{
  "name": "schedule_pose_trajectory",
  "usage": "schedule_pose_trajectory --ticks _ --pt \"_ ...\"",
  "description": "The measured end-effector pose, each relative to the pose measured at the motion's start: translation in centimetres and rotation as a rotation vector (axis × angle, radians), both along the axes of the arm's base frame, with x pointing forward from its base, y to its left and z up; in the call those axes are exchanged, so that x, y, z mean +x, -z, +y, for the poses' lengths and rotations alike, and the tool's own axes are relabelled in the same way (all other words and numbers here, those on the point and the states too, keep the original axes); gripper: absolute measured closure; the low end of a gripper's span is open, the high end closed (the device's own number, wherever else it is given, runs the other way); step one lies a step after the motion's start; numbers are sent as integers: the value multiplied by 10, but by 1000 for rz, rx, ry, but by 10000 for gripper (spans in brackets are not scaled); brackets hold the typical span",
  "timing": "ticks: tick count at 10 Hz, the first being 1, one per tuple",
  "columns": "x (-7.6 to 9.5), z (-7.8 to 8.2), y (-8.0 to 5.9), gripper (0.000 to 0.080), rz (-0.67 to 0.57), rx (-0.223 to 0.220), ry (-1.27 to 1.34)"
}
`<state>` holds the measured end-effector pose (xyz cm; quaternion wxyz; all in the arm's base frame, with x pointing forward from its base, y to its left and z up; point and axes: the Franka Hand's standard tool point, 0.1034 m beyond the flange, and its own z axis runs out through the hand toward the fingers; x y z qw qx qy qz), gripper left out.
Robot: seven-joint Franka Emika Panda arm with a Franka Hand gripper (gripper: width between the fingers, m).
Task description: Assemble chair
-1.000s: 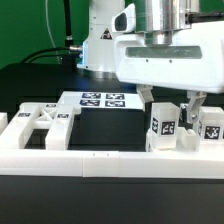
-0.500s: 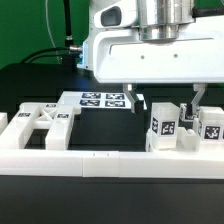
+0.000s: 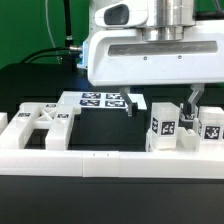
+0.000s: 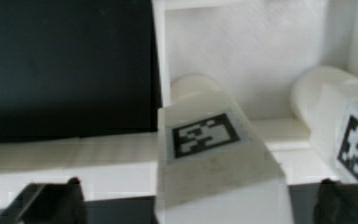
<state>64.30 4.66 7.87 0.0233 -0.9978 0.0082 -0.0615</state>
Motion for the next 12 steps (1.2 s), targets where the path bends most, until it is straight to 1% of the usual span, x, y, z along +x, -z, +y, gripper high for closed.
schedule_pose_trajectory --ticks 2,4,6,7,8,9,10,11,12 --pt "0 -1 0 163 0 -4 -14" --pt "0 -1 1 510 0 -4 -12" --pt "0 -1 1 512 2 0 20" --pt "0 -1 1 512 3 11 83" --pt "3 1 1 512 5 53 317" --pt "4 2 1 512 9 68 433" --pt "3 3 2 512 21 82 617" --pt "1 6 2 512 32 87 774" --pt "2 6 3 512 37 107 934"
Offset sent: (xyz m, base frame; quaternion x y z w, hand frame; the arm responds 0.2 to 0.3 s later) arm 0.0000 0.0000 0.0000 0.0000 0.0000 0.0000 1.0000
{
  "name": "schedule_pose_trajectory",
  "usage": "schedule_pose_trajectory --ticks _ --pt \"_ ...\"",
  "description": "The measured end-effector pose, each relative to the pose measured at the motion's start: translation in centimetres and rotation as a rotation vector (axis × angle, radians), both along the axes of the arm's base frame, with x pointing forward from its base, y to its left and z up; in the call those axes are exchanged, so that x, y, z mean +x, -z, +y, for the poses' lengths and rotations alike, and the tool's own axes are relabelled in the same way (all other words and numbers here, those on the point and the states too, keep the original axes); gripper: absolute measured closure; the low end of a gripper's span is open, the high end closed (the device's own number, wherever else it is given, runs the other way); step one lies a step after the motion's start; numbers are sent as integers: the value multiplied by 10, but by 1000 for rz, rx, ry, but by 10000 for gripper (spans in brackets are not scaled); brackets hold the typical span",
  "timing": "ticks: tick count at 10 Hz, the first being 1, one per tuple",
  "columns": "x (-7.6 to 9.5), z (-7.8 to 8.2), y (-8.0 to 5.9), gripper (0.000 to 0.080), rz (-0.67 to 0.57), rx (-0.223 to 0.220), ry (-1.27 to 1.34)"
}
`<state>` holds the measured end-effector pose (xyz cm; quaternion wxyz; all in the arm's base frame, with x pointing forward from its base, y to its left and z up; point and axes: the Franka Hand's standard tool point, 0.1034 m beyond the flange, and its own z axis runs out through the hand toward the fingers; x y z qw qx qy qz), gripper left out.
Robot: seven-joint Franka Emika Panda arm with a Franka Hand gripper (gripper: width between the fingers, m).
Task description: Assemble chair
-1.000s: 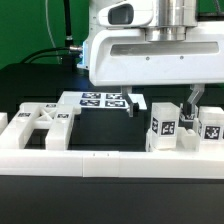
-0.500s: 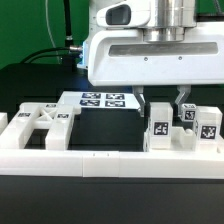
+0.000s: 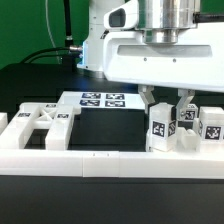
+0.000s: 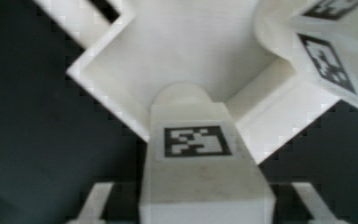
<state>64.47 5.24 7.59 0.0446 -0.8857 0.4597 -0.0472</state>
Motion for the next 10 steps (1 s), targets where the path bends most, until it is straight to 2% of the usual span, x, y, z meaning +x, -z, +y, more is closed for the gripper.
schedule_pose_trajectory --ticks 2,4,5,6,8,10 --pt "0 1 1 512 23 42 320" --pt "3 0 0 512 64 65 449" --pt "3 1 1 438 61 64 431" --pt "3 0 0 438 56 58 372" --pt "3 3 0 178 47 40 198" --pt "4 0 0 158 31 9 -90"
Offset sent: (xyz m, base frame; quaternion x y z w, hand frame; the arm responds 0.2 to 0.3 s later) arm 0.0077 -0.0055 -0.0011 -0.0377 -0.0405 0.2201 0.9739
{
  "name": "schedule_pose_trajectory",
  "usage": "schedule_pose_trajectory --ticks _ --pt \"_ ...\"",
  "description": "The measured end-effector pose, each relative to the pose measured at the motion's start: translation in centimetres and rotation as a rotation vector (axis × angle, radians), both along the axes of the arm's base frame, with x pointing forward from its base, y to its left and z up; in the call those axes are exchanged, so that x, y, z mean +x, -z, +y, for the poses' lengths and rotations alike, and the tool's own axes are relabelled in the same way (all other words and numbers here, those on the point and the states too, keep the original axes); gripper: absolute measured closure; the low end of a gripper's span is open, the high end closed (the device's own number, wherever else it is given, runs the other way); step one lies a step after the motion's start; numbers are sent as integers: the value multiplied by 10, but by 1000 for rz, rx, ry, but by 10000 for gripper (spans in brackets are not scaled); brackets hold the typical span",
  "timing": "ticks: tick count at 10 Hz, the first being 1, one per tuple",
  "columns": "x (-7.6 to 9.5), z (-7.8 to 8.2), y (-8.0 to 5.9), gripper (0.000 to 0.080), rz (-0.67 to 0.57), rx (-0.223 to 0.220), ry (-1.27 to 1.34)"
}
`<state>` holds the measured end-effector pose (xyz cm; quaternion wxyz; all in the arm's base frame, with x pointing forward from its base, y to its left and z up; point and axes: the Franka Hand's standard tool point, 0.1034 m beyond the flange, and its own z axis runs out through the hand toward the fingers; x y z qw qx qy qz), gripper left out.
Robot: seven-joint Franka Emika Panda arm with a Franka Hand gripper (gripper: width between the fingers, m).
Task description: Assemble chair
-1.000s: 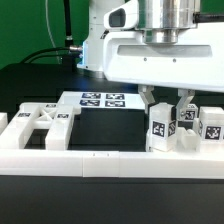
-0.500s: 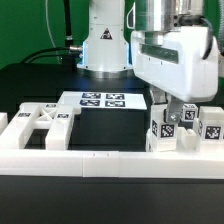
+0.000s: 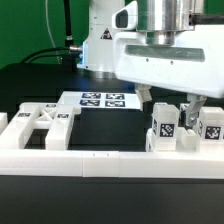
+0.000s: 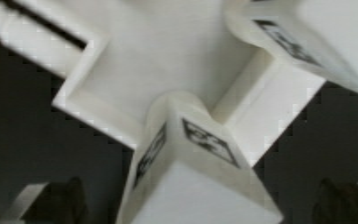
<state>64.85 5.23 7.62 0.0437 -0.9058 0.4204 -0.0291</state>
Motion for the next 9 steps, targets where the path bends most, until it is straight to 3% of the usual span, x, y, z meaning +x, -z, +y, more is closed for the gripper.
schedule_pose_trajectory --ticks 6,9 --pt "0 -5 -1 151 -12 -78 -566" --pt "1 2 -1 151 -17 -105 -694"
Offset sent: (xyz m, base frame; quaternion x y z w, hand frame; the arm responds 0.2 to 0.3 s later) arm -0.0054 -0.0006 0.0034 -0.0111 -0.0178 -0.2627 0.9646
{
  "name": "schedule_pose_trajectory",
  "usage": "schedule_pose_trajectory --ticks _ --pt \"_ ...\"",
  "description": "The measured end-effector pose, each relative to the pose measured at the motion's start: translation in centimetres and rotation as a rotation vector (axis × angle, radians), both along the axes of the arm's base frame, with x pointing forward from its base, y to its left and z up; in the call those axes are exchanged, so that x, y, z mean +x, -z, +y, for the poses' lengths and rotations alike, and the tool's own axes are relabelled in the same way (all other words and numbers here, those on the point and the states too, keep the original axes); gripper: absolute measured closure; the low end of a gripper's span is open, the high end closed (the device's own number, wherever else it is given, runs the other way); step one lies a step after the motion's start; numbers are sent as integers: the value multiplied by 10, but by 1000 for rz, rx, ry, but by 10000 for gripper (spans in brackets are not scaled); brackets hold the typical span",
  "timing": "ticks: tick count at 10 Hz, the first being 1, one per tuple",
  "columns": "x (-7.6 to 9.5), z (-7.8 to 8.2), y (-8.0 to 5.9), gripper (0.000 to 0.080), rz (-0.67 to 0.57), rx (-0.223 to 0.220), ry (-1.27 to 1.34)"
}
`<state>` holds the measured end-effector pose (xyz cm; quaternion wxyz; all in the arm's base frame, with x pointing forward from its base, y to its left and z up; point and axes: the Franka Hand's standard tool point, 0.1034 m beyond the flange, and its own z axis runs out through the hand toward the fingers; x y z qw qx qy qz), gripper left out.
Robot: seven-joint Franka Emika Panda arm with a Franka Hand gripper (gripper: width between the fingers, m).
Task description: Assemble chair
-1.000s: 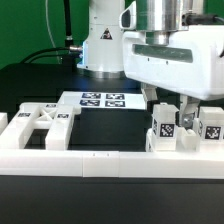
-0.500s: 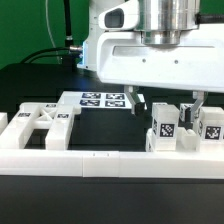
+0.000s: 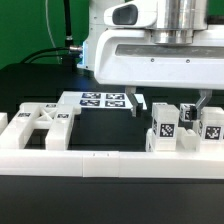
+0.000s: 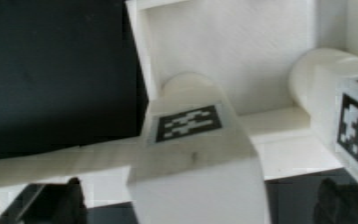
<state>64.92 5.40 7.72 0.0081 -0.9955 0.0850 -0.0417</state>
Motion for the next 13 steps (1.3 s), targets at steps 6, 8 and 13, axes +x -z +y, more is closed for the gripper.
schedule_pose_trajectory --ticks 6,8,13 --pt "-1 -3 2 514 -1 -6 -55" --pt "-1 -3 2 514 -1 -5 -44" --pt "0 -4 4 512 13 59 652"
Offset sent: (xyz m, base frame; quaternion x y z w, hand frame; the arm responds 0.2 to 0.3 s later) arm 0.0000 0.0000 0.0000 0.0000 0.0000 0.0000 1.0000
